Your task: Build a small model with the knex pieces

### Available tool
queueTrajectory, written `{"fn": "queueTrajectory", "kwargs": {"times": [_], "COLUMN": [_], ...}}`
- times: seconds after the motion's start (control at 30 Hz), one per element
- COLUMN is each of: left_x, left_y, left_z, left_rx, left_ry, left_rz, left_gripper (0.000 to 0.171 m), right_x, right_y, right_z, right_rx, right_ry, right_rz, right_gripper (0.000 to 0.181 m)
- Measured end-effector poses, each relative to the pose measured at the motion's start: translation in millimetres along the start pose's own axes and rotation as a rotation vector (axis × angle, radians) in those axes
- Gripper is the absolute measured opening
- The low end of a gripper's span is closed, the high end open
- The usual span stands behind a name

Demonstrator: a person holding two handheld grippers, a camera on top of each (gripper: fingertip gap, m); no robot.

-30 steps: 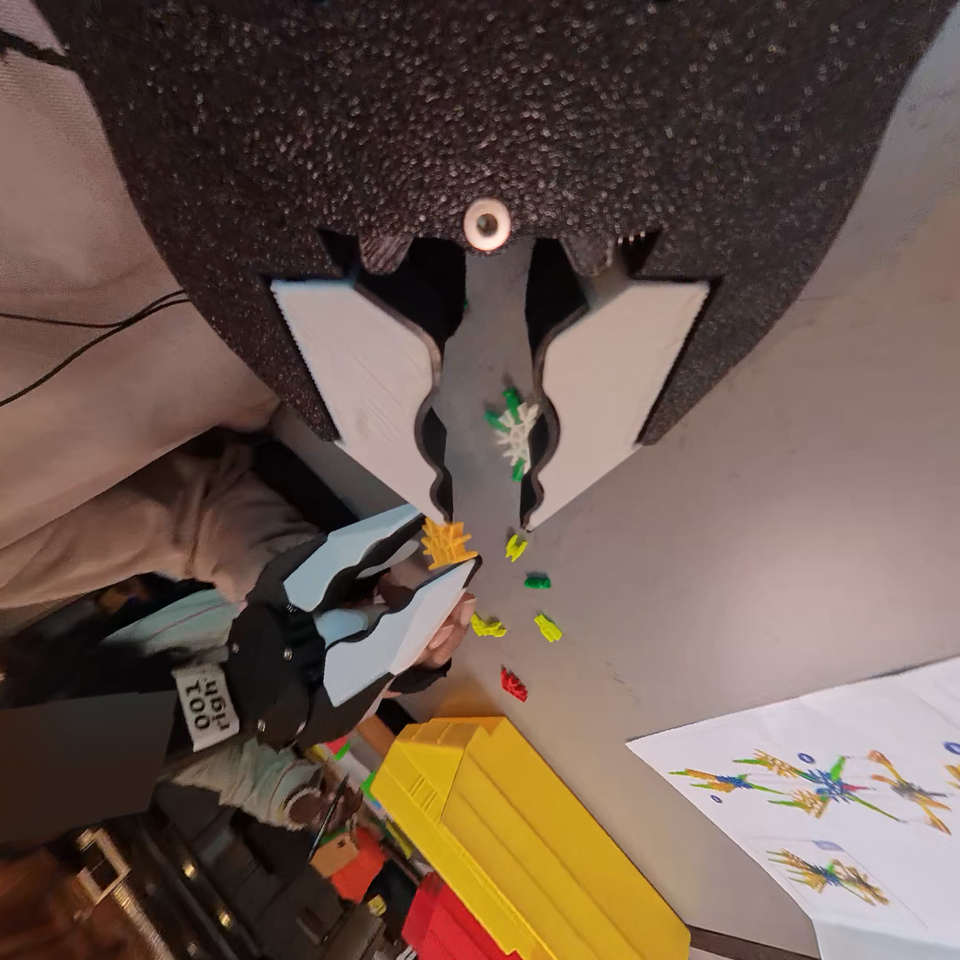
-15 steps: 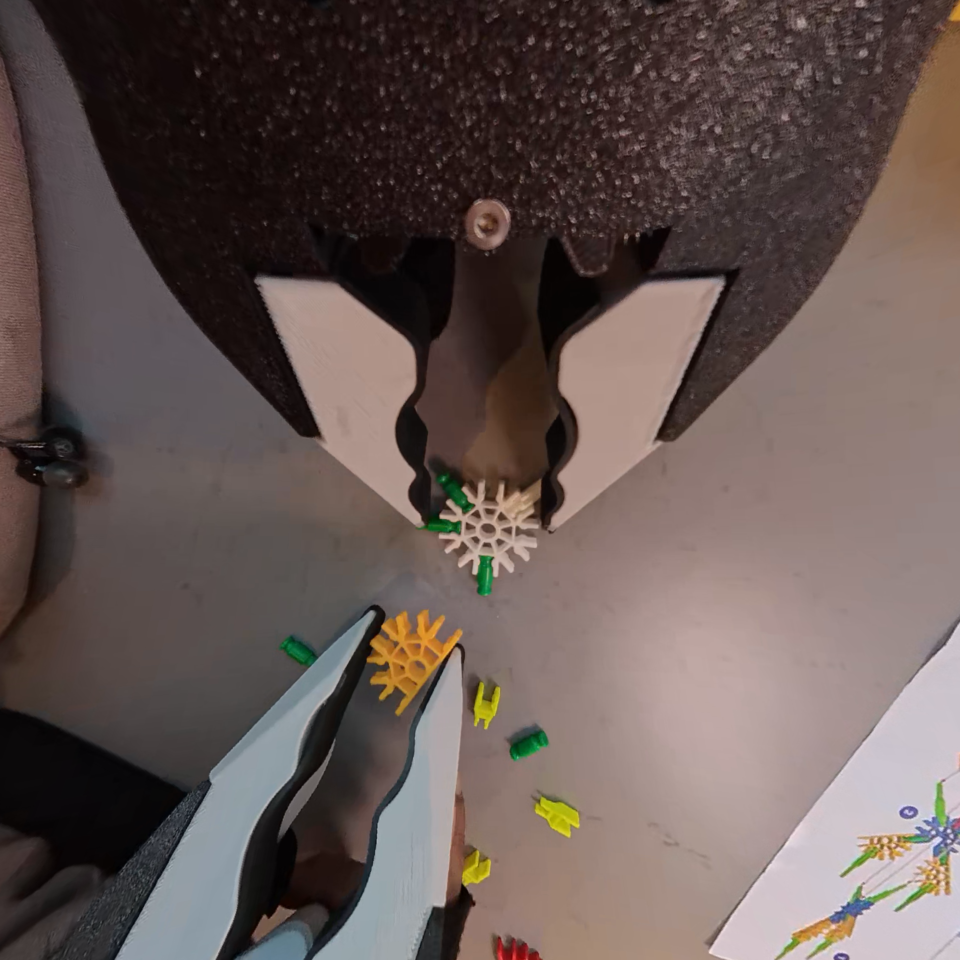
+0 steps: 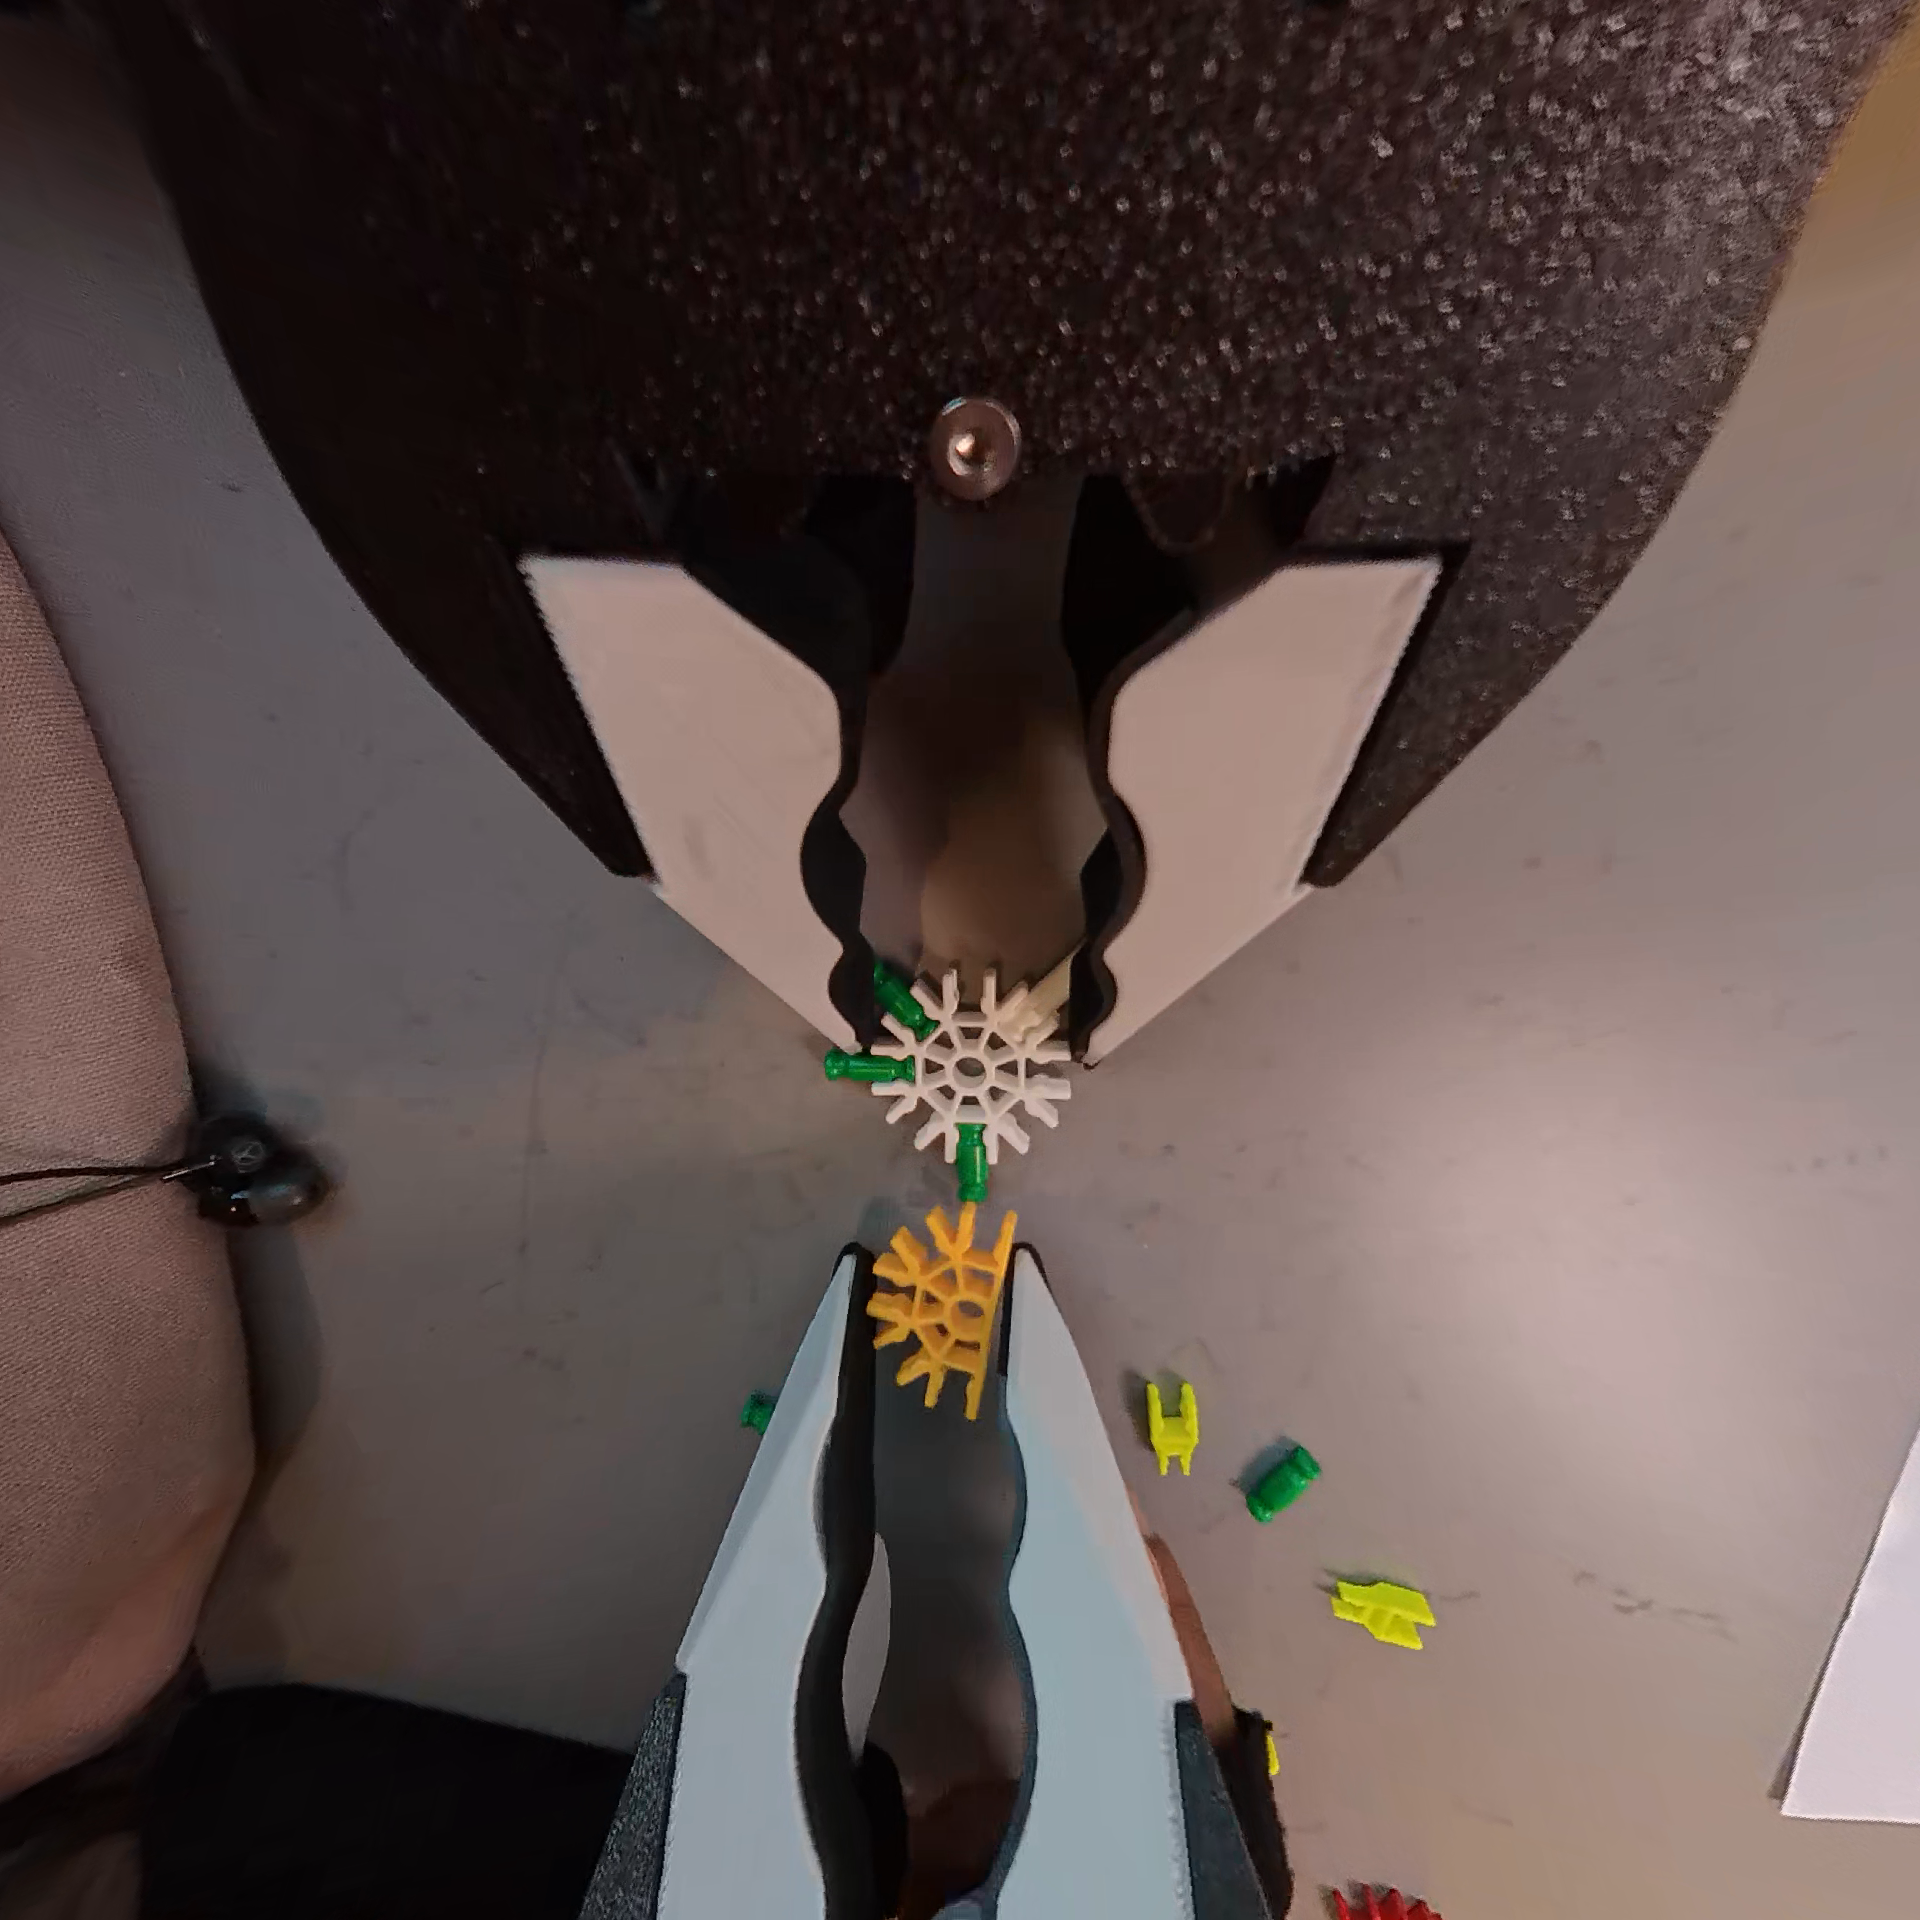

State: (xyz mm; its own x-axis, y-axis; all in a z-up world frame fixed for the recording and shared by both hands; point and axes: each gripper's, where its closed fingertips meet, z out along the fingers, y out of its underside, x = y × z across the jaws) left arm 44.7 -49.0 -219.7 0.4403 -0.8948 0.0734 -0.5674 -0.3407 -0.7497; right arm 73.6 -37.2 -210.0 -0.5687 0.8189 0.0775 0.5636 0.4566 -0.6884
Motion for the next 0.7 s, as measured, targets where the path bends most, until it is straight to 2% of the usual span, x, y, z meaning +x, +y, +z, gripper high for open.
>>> {"fn": "queueTrajectory", "kwargs": {"times": [0.33,0.7], "left_x": [0.5,0.7], "left_y": [-0.1,0.0], "left_z": [0.5,0.7], "left_rx": [0.010,0.010], "left_ry": [-0.006,-0.013], "left_rz": [0.011,0.020], "left_gripper": [0.037,0.037], "right_x": [-7.1,-2.4], "right_y": [4.6,3.0], "right_z": [7.4,5.4], "right_rx": [-0.090,-0.100], "right_ry": [-0.112,-0.081], "right_rz": [-0.058,-0.059], "right_gripper": [0.026,0.029]}}
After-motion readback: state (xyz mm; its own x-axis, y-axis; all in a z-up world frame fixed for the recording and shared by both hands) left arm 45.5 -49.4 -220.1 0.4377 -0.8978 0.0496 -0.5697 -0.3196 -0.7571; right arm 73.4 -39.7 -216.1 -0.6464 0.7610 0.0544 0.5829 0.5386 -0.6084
